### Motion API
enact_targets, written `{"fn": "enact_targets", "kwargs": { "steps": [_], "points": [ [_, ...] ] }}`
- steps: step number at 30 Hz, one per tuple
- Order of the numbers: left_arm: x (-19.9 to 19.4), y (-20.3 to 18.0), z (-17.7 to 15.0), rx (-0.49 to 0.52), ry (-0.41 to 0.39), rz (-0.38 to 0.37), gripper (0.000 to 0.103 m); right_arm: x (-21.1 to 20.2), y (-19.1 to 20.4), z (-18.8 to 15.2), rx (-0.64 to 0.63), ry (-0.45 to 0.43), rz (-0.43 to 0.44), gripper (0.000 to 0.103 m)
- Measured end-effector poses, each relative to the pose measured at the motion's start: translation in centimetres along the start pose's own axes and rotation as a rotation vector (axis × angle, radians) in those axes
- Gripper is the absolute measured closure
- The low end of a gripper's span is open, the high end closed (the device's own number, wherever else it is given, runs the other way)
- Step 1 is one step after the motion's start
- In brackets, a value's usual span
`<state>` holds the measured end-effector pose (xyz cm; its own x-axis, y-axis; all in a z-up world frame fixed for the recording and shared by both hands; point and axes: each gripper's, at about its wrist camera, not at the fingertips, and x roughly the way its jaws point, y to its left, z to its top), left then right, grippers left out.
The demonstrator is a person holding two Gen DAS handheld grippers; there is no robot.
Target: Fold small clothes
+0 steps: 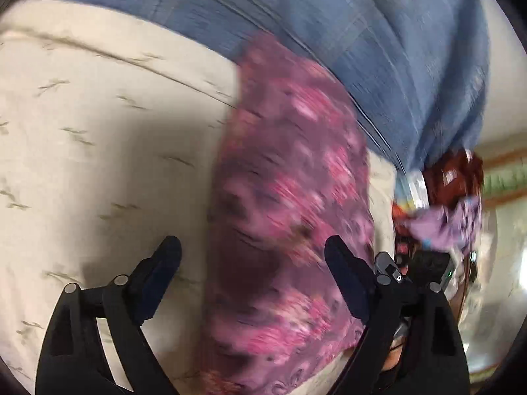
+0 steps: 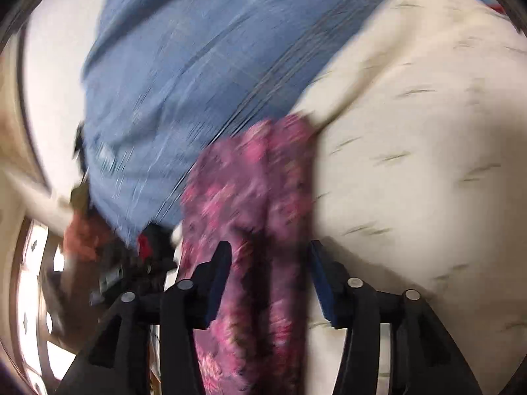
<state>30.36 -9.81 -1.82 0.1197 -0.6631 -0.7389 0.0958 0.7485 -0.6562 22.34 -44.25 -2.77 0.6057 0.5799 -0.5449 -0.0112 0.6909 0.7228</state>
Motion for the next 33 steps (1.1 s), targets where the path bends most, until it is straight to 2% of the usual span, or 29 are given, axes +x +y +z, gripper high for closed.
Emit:
{"fn": "enact_targets", "kwargs": {
  "steps": [1, 2, 3, 5, 10, 12, 13, 15, 17, 20, 22, 23, 24, 25, 26, 27, 28, 29, 31, 32, 33],
  "points": [
    [0.6, -0.6, -0.3, 0.013, 0.039, -0.042, 0.014, 0.5, 1.4, -0.2, -0.068, 0.026, -0.005, 0.024],
    [1.0, -1.4, -0.7, 0.034, 0.033, -0.008, 0.014, 1.3, 2.4, -0.4, -0.109, 0.043, -0.026, 0.019],
    [1.1, -2.1, -1.0, 0.070, 0.015, 0.038, 0.014, 1.9, 3.0, -0.5, -0.139, 0.053, -0.069, 0.021],
    [1.3, -2.7, -1.4, 0.096, 0.001, 0.076, 0.014, 2.6, 4.1, -0.8, -0.202, 0.060, -0.149, 0.021],
    [0.1, -2.4, -1.4, 0.077, 0.019, 0.098, 0.018, 1.7, 3.8, -0.3, -0.108, 0.032, -0.191, 0.028],
    [-1.9, -1.5, -1.0, 0.091, -0.020, 0.136, 0.017, 0.2, 4.1, 0.0, -0.115, -0.037, -0.254, 0.026],
    [-2.6, -1.6, -0.4, 0.097, -0.049, 0.159, 0.017, -0.9, 4.5, 0.6, -0.133, -0.093, -0.270, 0.026],
    [-3.4, -1.1, 1.4, 0.084, -0.078, 0.180, 0.017, -1.6, 4.5, 1.8, -0.134, -0.125, -0.256, 0.026],
    [-3.4, -0.8, 4.2, 0.036, -0.082, 0.176, 0.017, -0.6, 4.1, 3.9, -0.082, -0.095, -0.228, 0.026],
    [-2.3, -0.4, 7.7, -0.017, -0.066, 0.173, 0.017, 1.8, 3.2, 5.9, -0.029, -0.075, -0.244, 0.028],
    [-1.5, 0.1, 9.3, -0.040, -0.058, 0.166, 0.017, 3.7, 2.5, 7.1, 0.011, -0.069, -0.241, 0.031],
    [-0.9, 0.2, 10.0, -0.047, -0.049, 0.157, 0.017, 4.2, 2.3, 7.4, 0.020, -0.067, -0.228, 0.037],
    [-0.4, 0.2, 10.4, -0.047, -0.045, 0.144, 0.019, 4.7, 2.2, 7.7, 0.021, -0.067, -0.217, 0.048],
    [-0.1, 0.0, 10.9, -0.039, -0.048, 0.131, 0.039, 5.3, 2.3, 8.1, 0.004, -0.064, -0.221, 0.052],
    [0.0, -0.4, 11.3, -0.026, -0.059, 0.119, 0.058, 6.0, 2.7, 8.4, -0.032, -0.039, -0.232, 0.065],
    [0.1, -0.9, 11.6, -0.008, -0.060, 0.114, 0.091, 6.3, 3.0, 8.6, -0.064, -0.018, -0.249, 0.089],
    [0.1, -1.6, 11.9, 0.017, -0.075, 0.135, 0.091, 6.5, 4.1, 8.7, -0.148, 0.002, -0.278, 0.091],
    [-0.3, -2.3, 12.0, 0.064, -0.124, 0.188, 0.094, 6.1, 5.0, 8.7, -0.204, -0.015, -0.278, 0.092],
    [-0.3, -3.5, 12.1, 0.155, -0.192, 0.304, 0.096, 4.5, 5.3, 8.7, -0.209, -0.084, -0.230, 0.092],
    [-0.1, -3.8, 12.2, 0.173, -0.213, 0.348, 0.096, 4.2, 4.8, 8.8, -0.192, -0.099, -0.240, 0.093],
    [0.1, -4.1, 12.2, 0.183, -0.226, 0.381, 0.096, 4.8, 4.0, 8.8, -0.177, -0.070, -0.260, 0.093]
  ]
}}
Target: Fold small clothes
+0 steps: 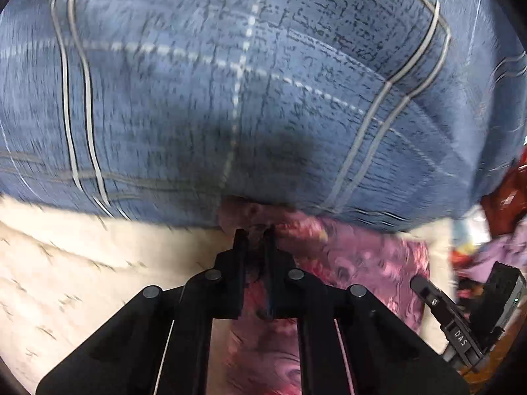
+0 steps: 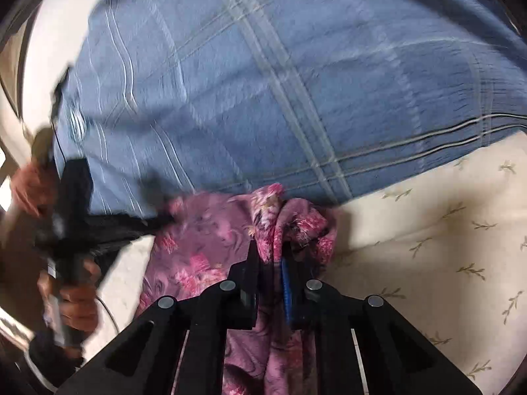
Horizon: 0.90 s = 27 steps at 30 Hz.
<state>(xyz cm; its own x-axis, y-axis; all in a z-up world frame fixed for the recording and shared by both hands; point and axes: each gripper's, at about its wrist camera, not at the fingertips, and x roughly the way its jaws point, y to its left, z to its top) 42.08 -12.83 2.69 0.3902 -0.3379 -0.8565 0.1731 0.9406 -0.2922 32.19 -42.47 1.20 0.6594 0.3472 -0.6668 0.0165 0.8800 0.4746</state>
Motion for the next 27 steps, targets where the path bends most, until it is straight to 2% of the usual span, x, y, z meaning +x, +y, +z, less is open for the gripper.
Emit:
{"fn": "enact_targets", "kwargs": {
  "steps": [2, 3, 4, 5, 6, 10, 11, 13, 14, 15, 16, 17, 19, 20, 22, 24, 25, 26, 27],
  "points": [
    [0.1, -0.5, -0.2, 0.025, -0.004, 0.044, 0.096, 2.2, -1.1, -0.9, -0.010, 0.088, -0.104, 0.093],
    [0.0, -1.0, -0.4, 0.038, -0.002, 0.054, 0.095, 2.7, -1.2, -1.1, -0.004, 0.105, -0.100, 0.092],
    [-0.4, -1.3, -0.7, 0.058, -0.006, 0.067, 0.092, 2.2, -1.4, -1.1, 0.021, 0.088, -0.077, 0.092],
    [-0.9, -1.4, -1.2, 0.073, -0.009, 0.070, 0.092, 1.0, -1.6, -0.9, 0.058, 0.051, -0.032, 0.086],
    [-1.5, -1.4, -1.4, 0.074, -0.010, 0.063, 0.086, 0.1, -1.9, -0.9, 0.079, 0.028, -0.004, 0.085],
    [-4.1, -0.8, -4.2, 0.037, 0.001, -0.068, 0.062, -3.6, -2.4, -1.1, 0.146, -0.035, 0.117, 0.080],
    [-4.6, -0.8, -5.2, 0.036, -0.005, -0.095, 0.061, -4.0, -2.0, -1.4, 0.131, -0.031, 0.164, 0.076],
    [-4.4, -1.2, -6.8, 0.046, 0.006, -0.113, 0.058, -3.7, -0.4, -2.2, 0.060, 0.009, 0.187, 0.070],
    [-3.7, -1.6, -7.6, 0.057, 0.027, -0.081, 0.058, -3.3, -0.1, -2.8, 0.032, 0.031, 0.188, 0.070],
    [-2.7, -1.9, -8.2, 0.066, 0.052, -0.039, 0.058, -2.6, 0.4, -3.4, 0.000, 0.061, 0.163, 0.071],
    [-1.6, -2.0, -8.7, 0.079, 0.086, -0.001, 0.056, -1.1, 1.1, -4.3, -0.073, 0.116, 0.045, 0.077],
    [-1.0, -1.9, -9.1, 0.085, 0.109, 0.024, 0.055, -1.0, 0.7, -4.6, -0.120, 0.135, -0.008, 0.078],
    [-1.9, -1.1, -9.4, 0.034, 0.120, -0.021, 0.055, -2.6, 1.2, -4.6, -0.141, 0.095, -0.037, 0.078],
    [-2.9, -0.2, -9.6, -0.001, 0.118, -0.062, 0.055, -3.4, 1.0, -4.5, -0.117, 0.083, -0.038, 0.071],
    [-4.5, 1.2, -10.5, -0.046, 0.115, -0.122, 0.053, -5.7, -0.2, -4.7, -0.039, 0.063, 0.031, 0.068],
    [-5.4, 2.9, -11.7, -0.086, 0.142, -0.204, 0.043, -6.8, -1.4, -5.3, 0.021, 0.077, 0.099, 0.054],
    [-5.4, 3.1, -12.5, -0.110, 0.158, -0.237, 0.040, -6.8, -1.2, -6.0, 0.032, 0.086, 0.125, 0.053],
    [-5.1, 2.7, -13.5, -0.123, 0.178, -0.249, 0.040, -6.5, -0.9, -6.7, 0.016, 0.101, 0.119, 0.054],
    [-4.5, 1.4, -14.4, -0.124, 0.188, -0.237, 0.040, -5.8, 0.0, -7.1, -0.013, 0.115, 0.096, 0.072]
  ]
}}
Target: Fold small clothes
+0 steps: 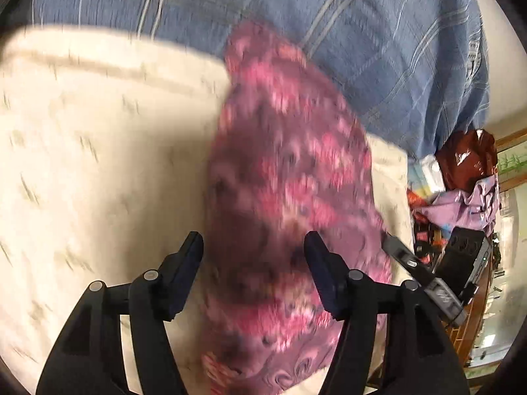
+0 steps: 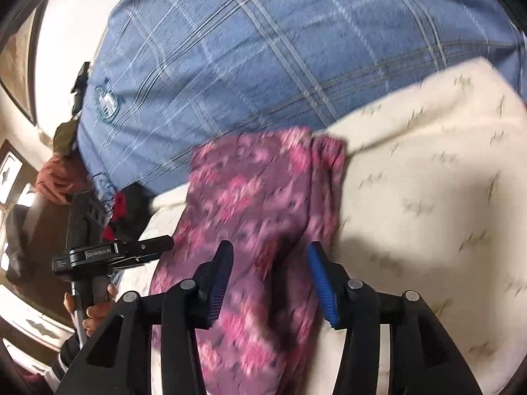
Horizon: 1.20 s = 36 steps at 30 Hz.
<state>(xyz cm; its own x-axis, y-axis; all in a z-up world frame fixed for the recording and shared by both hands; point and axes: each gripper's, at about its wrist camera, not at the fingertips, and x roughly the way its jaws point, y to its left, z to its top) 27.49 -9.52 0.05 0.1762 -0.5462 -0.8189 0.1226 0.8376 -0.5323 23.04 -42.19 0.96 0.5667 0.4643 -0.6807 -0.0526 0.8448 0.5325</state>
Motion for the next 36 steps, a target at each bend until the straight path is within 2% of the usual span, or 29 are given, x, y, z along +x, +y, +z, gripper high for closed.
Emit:
{"fn": "enact_targets", "kwargs": {
  "steps": [1, 3, 5, 8, 9, 10, 11, 12, 13, 14, 16, 19, 21, 23, 25, 27, 29, 30, 32, 33, 35, 36],
  "points": [
    [0.2, -0.1, -0.7, 0.004, -0.003, 0.024, 0.040, 0.7, 0.7, -0.6, -0.043, 0.017, -0.022, 0.090],
    [-0.2, -0.9, -1.2, 0.049, -0.058, 0.084, 0.040, 1.2, 1.6, -1.8, -0.114, -0.016, -0.109, 0.094],
    [-0.4, -1.1, -1.3, 0.038, -0.048, 0.105, 0.040, 0.8, 1.1, -2.3, -0.095, -0.027, -0.134, 0.094],
    [-2.2, -1.1, -2.8, 0.010, -0.043, 0.032, 0.040, -1.2, 1.0, -2.9, -0.007, -0.053, -0.068, 0.081],
    [-3.0, -0.5, -3.0, 0.004, -0.052, 0.018, 0.038, -2.1, 0.7, -3.6, 0.006, -0.050, -0.031, 0.079],
    [-3.5, -0.2, -4.0, -0.002, -0.060, 0.002, 0.030, -3.0, 0.6, -4.7, 0.025, -0.051, 0.026, 0.078],
    [-3.7, 0.2, -4.7, 0.001, -0.058, 0.001, 0.026, -3.6, 0.6, -5.7, 0.023, -0.061, 0.042, 0.074],
    [-3.3, 0.6, -5.6, 0.009, -0.048, 0.027, 0.025, -3.7, 0.7, -7.0, -0.006, -0.050, 0.015, 0.074],
    [-2.3, 0.8, -6.3, 0.018, -0.031, 0.060, 0.026, -3.2, 0.9, -8.1, -0.048, -0.014, -0.051, 0.078],
    [-1.9, 0.6, -7.0, 0.058, -0.035, 0.094, 0.026, -2.4, 1.2, -9.0, -0.094, 0.004, -0.127, 0.076],
    [-2.3, -0.7, -7.8, 0.127, -0.055, 0.147, 0.026, -2.8, 1.4, -9.2, -0.094, 0.005, -0.122, 0.074],
    [-3.2, -2.0, -7.4, 0.152, -0.041, 0.062, 0.026, -4.3, 0.6, -7.6, 0.009, -0.046, -0.089, 0.063],
    [-3.4, -2.5, -6.1, 0.154, -0.058, 0.053, 0.025, -5.1, -0.6, -6.5, 0.081, -0.097, -0.046, 0.040],
    [-2.3, -2.4, -4.0, 0.123, -0.046, 0.040, 0.023, -4.5, -1.8, -5.3, 0.149, -0.119, -0.003, 0.034],
    [-0.7, -1.5, -2.2, 0.052, -0.003, 0.000, 0.022, -2.9, -3.1, -4.3, 0.209, -0.111, 0.029, 0.034],
    [0.9, -0.4, -0.8, -0.016, 0.053, -0.041, 0.023, -1.2, -3.3, -3.8, 0.211, -0.107, 0.017, 0.034],
    [1.4, -0.3, 0.2, -0.029, 0.050, -0.065, 0.019, -0.2, -2.7, -3.6, 0.164, -0.126, 0.043, 0.032],
    [1.2, -0.6, 0.5, -0.019, 0.039, -0.066, 0.018, 0.4, -2.2, -3.3, 0.140, -0.116, 0.072, 0.029],
    [1.7, -1.6, 0.9, 0.011, 0.035, -0.036, 0.018, 1.7, -1.1, -2.8, 0.086, -0.075, 0.126, 0.029],
    [1.8, -1.9, 0.9, 0.025, 0.031, -0.009, 0.018, 2.0, -0.6, -2.6, 0.053, -0.055, 0.119, 0.028],
    [2.0, -3.0, 0.5, 0.064, -0.012, 0.049, 0.020, 2.9, 0.7, -2.4, -0.022, -0.039, 0.044, 0.031],
    [1.9, -3.4, 0.3, 0.076, -0.043, 0.077, 0.035, 3.0, 1.0, -2.3, -0.034, -0.044, 0.023, 0.039]
  ]
}}
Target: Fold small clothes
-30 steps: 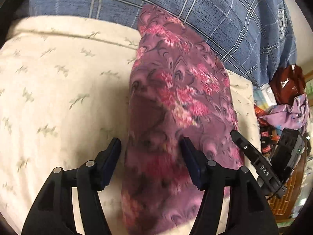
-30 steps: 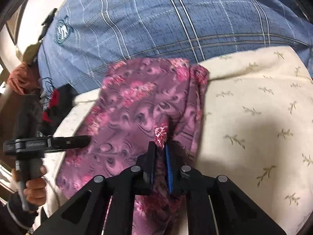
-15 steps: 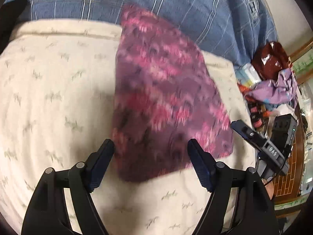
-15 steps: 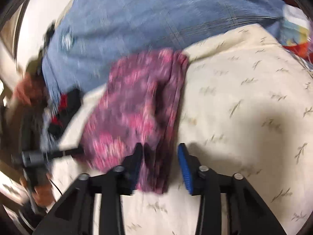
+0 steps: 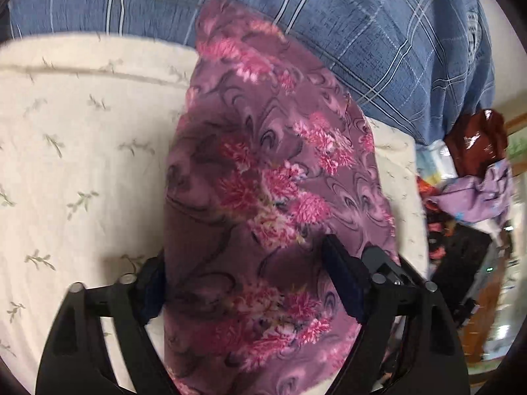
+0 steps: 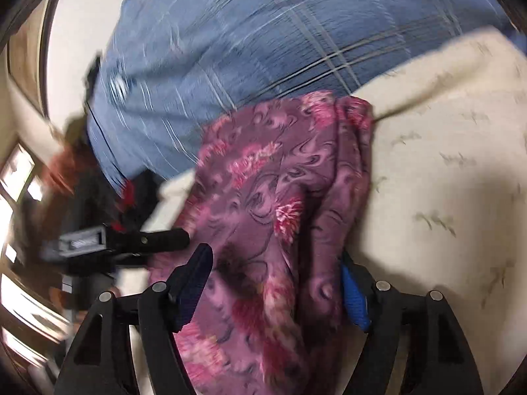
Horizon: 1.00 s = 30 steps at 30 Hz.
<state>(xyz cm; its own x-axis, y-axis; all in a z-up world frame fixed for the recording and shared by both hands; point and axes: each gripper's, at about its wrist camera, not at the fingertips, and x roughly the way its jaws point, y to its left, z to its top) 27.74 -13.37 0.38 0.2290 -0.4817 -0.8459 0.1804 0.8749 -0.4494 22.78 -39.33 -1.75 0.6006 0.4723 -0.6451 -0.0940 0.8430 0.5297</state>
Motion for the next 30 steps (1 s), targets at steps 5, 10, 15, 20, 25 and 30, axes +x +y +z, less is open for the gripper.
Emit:
{"fn": "enact_targets", "kwargs": {
  "steps": [5, 10, 15, 20, 25, 30],
  "points": [
    [-2.1, -0.8, -1.2, 0.052, -0.094, 0.055, 0.076, -0.8, 0.3, -0.2, 0.005, -0.038, -0.057, 0.073],
    [-5.4, -1.1, -2.5, 0.064, -0.133, 0.050, 0.078, -2.0, 3.3, -0.5, -0.021, -0.058, -0.056, 0.076],
    [-9.6, 0.1, -5.1, 0.057, -0.166, 0.017, 0.078, -3.7, 6.9, -2.4, -0.065, -0.052, -0.008, 0.076],
    [-14.3, 4.1, -11.4, 0.017, -0.182, -0.013, 0.077, -5.7, 11.2, -7.1, -0.080, -0.040, 0.111, 0.076],
    [-13.4, 8.3, -16.5, -0.038, -0.124, 0.038, 0.075, -4.5, 13.9, -13.6, -0.130, 0.037, 0.132, 0.075],
    [-11.3, 11.1, -17.1, -0.087, -0.099, 0.026, 0.055, -3.3, 11.4, -15.7, -0.057, 0.053, 0.079, 0.066]
  ]
}}
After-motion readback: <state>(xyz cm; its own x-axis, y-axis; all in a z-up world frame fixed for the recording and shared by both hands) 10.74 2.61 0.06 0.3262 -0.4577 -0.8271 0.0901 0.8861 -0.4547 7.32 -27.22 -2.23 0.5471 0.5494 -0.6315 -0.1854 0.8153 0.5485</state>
